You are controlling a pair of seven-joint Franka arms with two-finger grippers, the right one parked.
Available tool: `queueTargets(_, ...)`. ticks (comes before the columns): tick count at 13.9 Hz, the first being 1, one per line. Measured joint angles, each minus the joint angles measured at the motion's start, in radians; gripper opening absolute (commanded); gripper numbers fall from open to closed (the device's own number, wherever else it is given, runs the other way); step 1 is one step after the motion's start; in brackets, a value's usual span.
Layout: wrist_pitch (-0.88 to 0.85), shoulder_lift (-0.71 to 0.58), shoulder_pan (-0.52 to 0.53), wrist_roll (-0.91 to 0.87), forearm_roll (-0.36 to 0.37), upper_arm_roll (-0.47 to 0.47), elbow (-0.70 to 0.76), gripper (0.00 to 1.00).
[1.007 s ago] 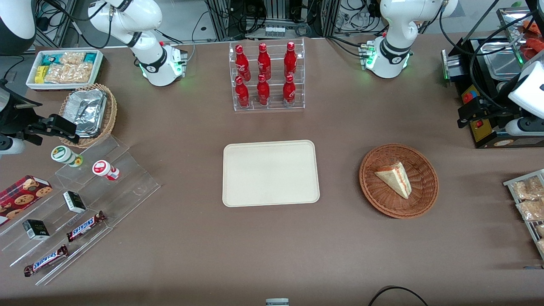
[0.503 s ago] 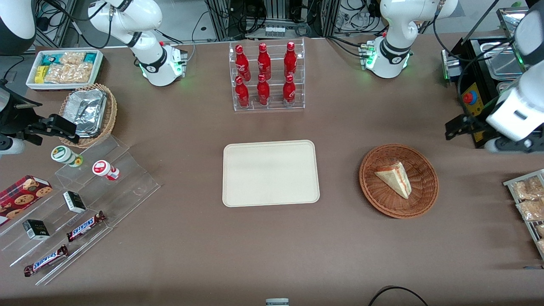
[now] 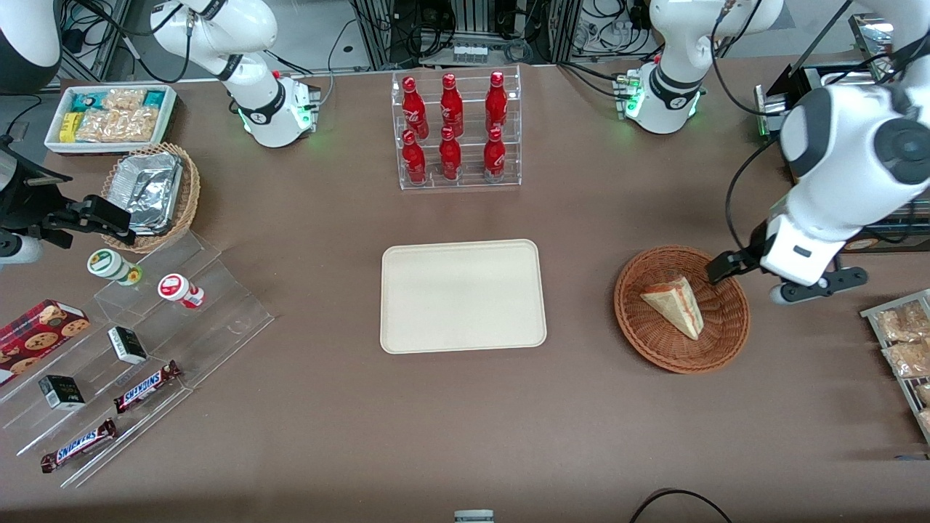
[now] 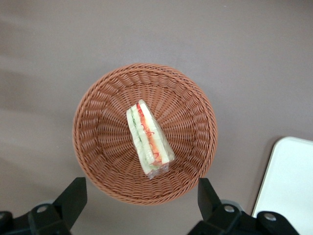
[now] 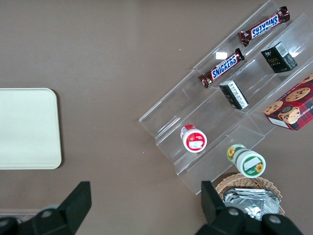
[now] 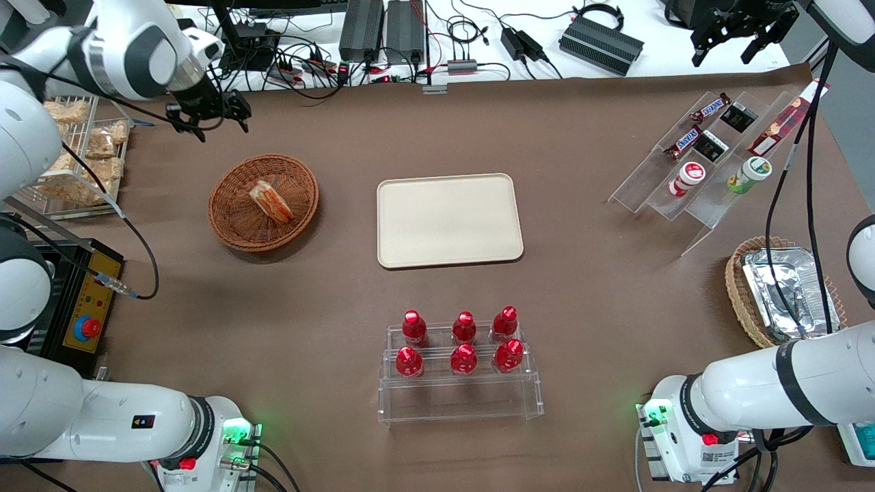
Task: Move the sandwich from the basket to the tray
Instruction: 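Lower the open left gripper around the wrapped sandwich in the basket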
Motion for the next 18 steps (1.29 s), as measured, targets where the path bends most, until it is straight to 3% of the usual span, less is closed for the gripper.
queueTargets(7,0.298,0.012,-0.012,-0.198,0.0,0.0,-0.23,1.0)
queueTargets(18,0.39,0.147,-0.023,-0.244,0.0,-0.001,-0.256,1.0)
